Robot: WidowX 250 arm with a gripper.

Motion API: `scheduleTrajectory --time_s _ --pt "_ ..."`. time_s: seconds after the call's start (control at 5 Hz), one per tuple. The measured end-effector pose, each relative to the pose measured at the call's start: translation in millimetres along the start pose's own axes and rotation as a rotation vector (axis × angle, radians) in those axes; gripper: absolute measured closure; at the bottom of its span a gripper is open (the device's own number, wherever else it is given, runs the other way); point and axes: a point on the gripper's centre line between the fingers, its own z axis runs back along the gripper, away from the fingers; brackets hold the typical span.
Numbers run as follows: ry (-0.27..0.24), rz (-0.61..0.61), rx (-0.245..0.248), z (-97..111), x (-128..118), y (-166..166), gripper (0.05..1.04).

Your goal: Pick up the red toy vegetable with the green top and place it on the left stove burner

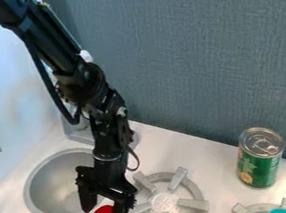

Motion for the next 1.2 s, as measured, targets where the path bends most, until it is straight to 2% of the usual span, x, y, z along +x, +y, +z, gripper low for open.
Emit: scheduleTrajectory --time_s 0.2,0.4,0.6,0.8,1.0,1.2 --pt "-0.002 0.003 -0.032 -7.0 0.0 -5.2 0.095" --pt "0.028 0.03 -0.039 -15.8 -2.1 -0.8 0.155" --pt "0.018 0.051 -0.043 -15.8 0.0 4.6 0.414" --pt "0.025 0.049 -0.022 -16.3 -2.7 7.8 0.532" --pt "-0.071 0.045 -0.025 28.1 -18.8 7.8 0.594" --pt "-0.13 0.033 -0.017 67.4 -22.0 3.8 0.6"
